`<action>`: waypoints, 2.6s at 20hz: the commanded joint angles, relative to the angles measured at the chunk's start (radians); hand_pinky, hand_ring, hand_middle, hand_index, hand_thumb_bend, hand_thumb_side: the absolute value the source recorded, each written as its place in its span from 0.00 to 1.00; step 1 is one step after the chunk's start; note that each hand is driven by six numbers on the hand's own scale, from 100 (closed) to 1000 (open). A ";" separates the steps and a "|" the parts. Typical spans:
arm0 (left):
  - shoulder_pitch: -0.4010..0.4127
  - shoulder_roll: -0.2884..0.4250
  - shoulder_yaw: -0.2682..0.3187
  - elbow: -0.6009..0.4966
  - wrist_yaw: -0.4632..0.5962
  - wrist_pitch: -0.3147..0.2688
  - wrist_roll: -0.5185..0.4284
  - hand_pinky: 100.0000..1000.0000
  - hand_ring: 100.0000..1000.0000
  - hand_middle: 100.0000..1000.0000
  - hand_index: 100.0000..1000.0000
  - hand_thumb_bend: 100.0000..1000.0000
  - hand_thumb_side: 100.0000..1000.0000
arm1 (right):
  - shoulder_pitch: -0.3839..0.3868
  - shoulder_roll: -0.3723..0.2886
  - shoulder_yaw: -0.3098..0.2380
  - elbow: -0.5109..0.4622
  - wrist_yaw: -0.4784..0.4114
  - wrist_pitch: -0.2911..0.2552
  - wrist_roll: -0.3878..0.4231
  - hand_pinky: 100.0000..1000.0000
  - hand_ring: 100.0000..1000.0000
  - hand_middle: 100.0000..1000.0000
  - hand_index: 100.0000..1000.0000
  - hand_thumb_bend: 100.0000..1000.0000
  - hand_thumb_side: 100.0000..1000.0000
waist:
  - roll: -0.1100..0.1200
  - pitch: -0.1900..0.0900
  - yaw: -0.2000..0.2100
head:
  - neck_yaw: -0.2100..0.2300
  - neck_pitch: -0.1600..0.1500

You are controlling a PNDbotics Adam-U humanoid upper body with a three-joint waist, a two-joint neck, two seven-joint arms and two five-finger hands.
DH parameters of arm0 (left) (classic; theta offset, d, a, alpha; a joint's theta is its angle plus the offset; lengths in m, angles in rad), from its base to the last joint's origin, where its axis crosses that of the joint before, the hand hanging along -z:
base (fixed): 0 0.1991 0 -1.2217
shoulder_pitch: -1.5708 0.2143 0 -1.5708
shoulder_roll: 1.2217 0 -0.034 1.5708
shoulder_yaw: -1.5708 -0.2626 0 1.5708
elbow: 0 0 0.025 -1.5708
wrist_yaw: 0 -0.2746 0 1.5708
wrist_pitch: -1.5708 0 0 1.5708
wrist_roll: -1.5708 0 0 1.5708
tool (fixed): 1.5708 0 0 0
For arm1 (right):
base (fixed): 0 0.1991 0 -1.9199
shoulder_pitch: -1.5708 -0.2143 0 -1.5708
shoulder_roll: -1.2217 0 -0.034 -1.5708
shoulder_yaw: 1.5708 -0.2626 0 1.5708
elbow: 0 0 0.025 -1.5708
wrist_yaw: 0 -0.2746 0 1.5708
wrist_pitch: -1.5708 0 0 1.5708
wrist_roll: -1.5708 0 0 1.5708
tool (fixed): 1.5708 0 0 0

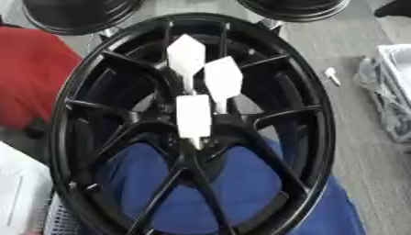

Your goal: Pull the pin out of the wheel hub.

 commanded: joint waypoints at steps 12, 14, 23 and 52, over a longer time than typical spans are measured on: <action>-0.027 0.399 -0.099 -0.019 -0.153 0.034 -0.097 0.81 0.76 0.66 0.79 0.24 0.61 | 0.004 -0.024 -0.002 -0.020 0.003 0.005 -0.010 0.83 0.65 0.67 0.78 0.00 0.77 | 0.002 -0.040 -0.016 | -0.019 0.014; -0.040 0.450 -0.122 -0.019 -0.175 0.064 -0.128 0.81 0.76 0.67 0.79 0.25 0.60 | 0.001 -0.023 0.000 -0.020 0.002 0.005 -0.008 0.83 0.65 0.67 0.78 0.00 0.77 | 0.000 -0.043 -0.019 | -0.018 0.015; -0.164 0.573 -0.217 -0.002 -0.210 0.083 -0.269 0.82 0.76 0.68 0.79 0.28 0.57 | -0.008 -0.026 0.009 -0.020 0.000 0.009 0.004 0.83 0.65 0.67 0.78 0.00 0.77 | -0.004 -0.047 -0.034 | -0.009 0.015; -0.666 0.382 -0.491 0.413 -0.285 -0.066 -0.712 0.83 0.75 0.71 0.83 0.30 0.56 | -0.005 -0.028 0.023 -0.020 0.001 0.023 0.020 0.83 0.65 0.66 0.78 0.00 0.78 | -0.009 -0.049 -0.060 | 0.016 0.010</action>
